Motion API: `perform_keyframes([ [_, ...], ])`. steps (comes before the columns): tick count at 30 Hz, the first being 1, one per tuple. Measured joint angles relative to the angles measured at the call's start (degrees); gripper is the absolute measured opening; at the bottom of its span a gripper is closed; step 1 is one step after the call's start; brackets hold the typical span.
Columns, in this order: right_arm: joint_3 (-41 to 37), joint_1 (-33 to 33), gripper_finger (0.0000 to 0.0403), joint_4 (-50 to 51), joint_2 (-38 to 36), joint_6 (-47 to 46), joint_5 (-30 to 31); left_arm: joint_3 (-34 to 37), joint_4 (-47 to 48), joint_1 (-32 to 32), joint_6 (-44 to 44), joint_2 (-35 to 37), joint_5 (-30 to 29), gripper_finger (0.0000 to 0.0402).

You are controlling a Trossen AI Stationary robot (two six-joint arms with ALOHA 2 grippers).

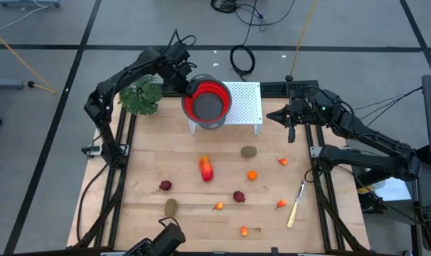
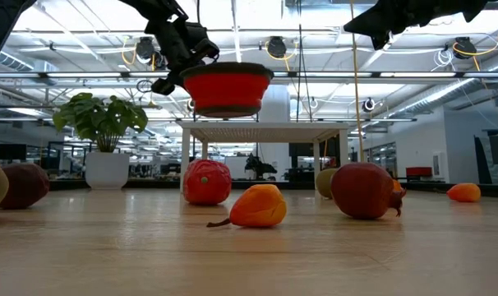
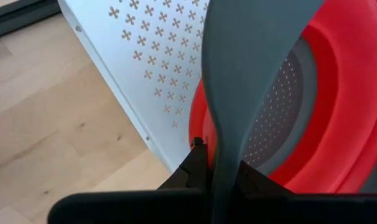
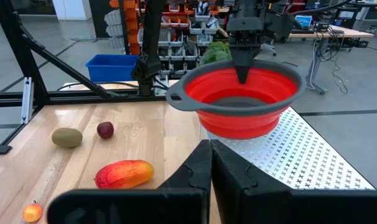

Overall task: Pick & Place Fruit
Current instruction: Put the red strainer bowl on the shelf

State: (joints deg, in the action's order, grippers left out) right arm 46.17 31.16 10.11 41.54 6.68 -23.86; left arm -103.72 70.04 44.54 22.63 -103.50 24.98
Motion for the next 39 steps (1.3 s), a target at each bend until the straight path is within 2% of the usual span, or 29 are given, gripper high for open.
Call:
perform_keyframes([
  [14,0.0,0.0,0.0000,0.0,0.0,0.0,0.0,0.0,-0.2,-0.8,0.4,0.0,-1.0,0.0009],
  [27,0.0,0.0,0.0000,0.0,0.0,0.0,0.0,0.0,-3.7,-0.8,0.2,0.0,-3.6,0.0086],
  [39,0.0,0.0,0.0000,0.0,0.0,0.0,0.0,0.0,-4.0,0.6,-1.9,0.0,-5.6,0.0100],
])
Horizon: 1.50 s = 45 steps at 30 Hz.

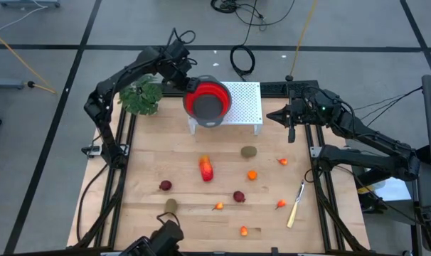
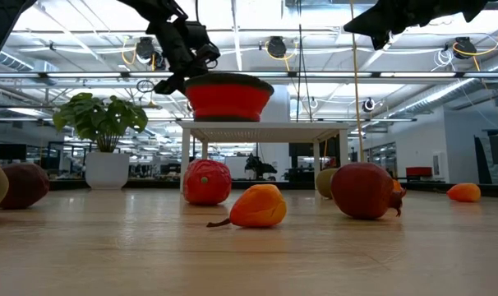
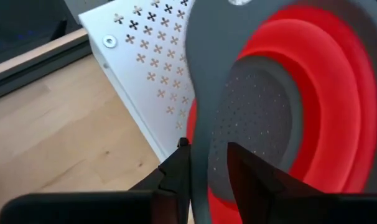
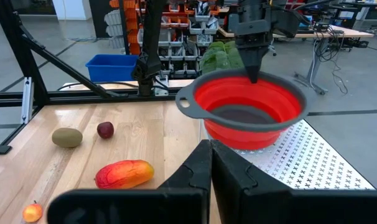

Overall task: Pick & Place Fruit
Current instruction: Put the red strainer bowl on the shelf, then put the mango into the red strainer bowl

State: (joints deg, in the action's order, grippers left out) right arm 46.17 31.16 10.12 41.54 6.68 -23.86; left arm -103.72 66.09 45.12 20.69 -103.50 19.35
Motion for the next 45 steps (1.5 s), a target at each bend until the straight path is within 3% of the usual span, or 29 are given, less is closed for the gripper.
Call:
perform_keyframes([
  [6,0.0,0.0,0.0000,0.0,0.0,0.0,0.0,0.0,-0.3,1.0,-1.6,0.0,-0.2,0.0105],
  [13,0.0,0.0,0.0000,0.0,0.0,0.0,0.0,0.0,-0.3,4.0,-2.1,1.1,-1.5,0.0142],
  [20,0.0,0.0,0.0000,0.0,0.0,0.0,0.0,0.0,-0.7,6.7,-2.0,7.0,0.6,0.0165],
  [25,0.0,0.0,0.0000,0.0,0.0,0.0,0.0,0.0,-0.3,6.1,0.3,13.3,-0.1,0.0156],
  [30,0.0,0.0,0.0000,0.0,0.0,0.0,0.0,0.0,2.1,0.8,1.0,20.1,-4.9,0.0119],
  [39,0.0,0.0,0.0000,0.0,0.0,0.8,0.0,0.0,7.3,-15.6,1.4,25.9,-16.8,0.0009],
  [45,0.0,0.0,0.0000,0.0,0.0,1.8,0.0,0.0,7.3,-24.6,2.7,25.8,-21.9,0.0015],
])
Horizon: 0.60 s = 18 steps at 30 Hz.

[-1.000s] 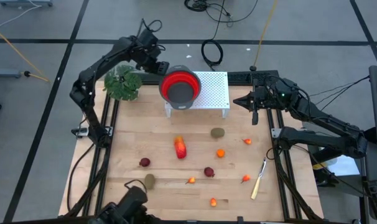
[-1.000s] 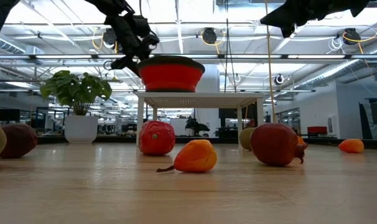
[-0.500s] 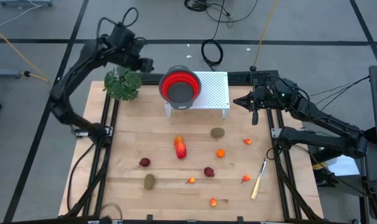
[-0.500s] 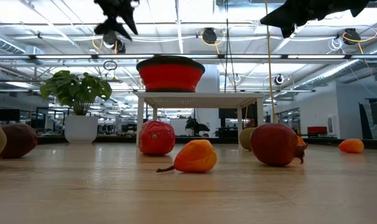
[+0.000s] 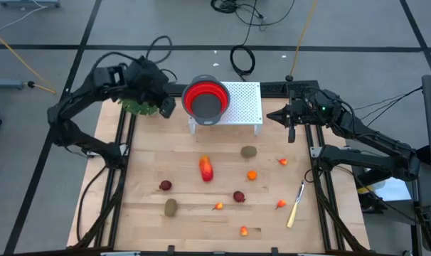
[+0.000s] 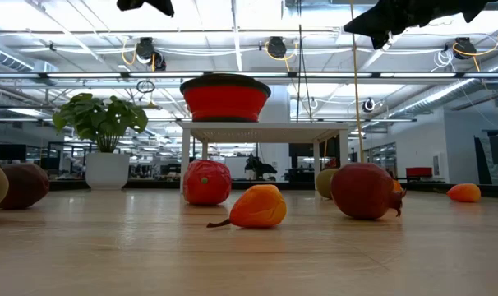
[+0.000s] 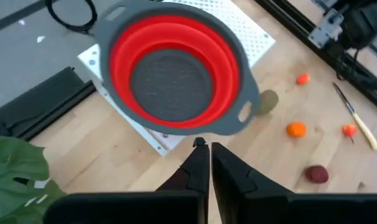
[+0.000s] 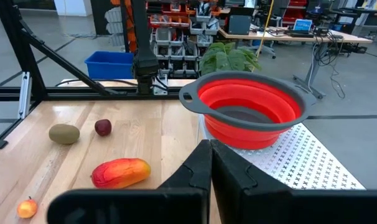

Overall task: Pick & Place Fruit
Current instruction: Put the mango into the red strainer bowl

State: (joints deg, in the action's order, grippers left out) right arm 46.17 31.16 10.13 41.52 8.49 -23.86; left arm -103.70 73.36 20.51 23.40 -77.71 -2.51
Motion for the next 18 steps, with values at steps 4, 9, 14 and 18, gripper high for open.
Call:
perform_keyframes([
  [4,0.0,0.0,0.0000,0.3,-0.2,0.0,-0.2,1.2,-1.8,-5.9,2.0,0.1,-3.7,0.0003],
  [9,0.0,0.0,0.0000,4.5,-2.0,-0.2,-0.2,7.7,-6.8,-12.6,4.7,2.1,-7.7,0.0003],
  [14,0.0,0.0,0.0000,6.5,-5.2,-0.3,-0.2,18.6,-17.4,-17.9,8.0,5.9,-8.6,0.0005],
  [18,-0.1,0.0,0.0000,7.6,-7.8,-0.3,-0.2,28.0,-28.6,-21.6,8.7,9.5,-8.5,0.0003],
])
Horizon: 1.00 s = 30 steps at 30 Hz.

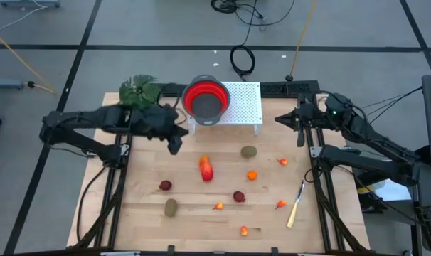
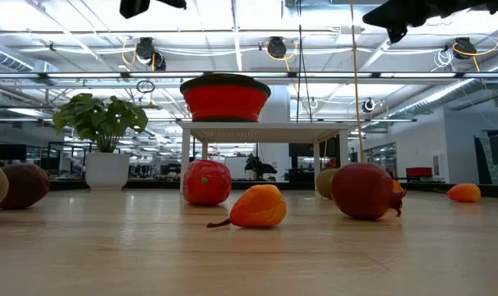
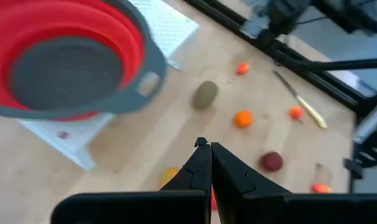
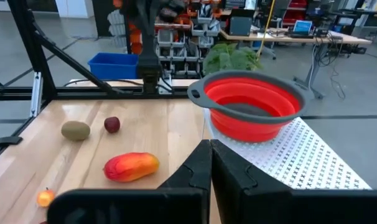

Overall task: Pick & Place Fruit
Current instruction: Put the mango into the red strainer bowl

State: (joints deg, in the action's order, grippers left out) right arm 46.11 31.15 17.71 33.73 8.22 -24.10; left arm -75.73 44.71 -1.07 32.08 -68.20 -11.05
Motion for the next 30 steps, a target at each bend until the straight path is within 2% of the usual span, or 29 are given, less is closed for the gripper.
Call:
perform_keyframes([
  [6,-3.9,0.0,0.0000,0.5,-4.6,-1.9,0.0,12.8,-15.6,-4.8,-0.3,3.6,-1.1,0.0002],
  [13,-10.3,0.0,0.0000,-0.9,-10.6,-6.5,0.2,23.4,-30.1,-8.4,-2.4,7.0,-1.8,0.0002],
  [17,-15.5,0.0,0.0000,-1.6,-12.7,-7.0,4.7,27.7,-34.2,-9.5,-2.6,9.0,-2.1,0.0008],
  [21,-22.7,-0.2,0.0000,-10.3,-13.0,-12.3,6.0,29.9,-36.0,-9.8,-3.3,9.7,-2.1,0.0003],
  [27,-32.1,-4.2,0.0000,-33.3,-13.1,-21.2,6.0,30.3,-35.2,-10.0,-5.6,10.3,-2.0,0.0011],
  [30,-33.5,-7.9,0.0000,-35.9,-13.1,-22.8,7.9,30.3,-35.0,-10.0,-6.4,10.3,-2.0,0.0008],
])
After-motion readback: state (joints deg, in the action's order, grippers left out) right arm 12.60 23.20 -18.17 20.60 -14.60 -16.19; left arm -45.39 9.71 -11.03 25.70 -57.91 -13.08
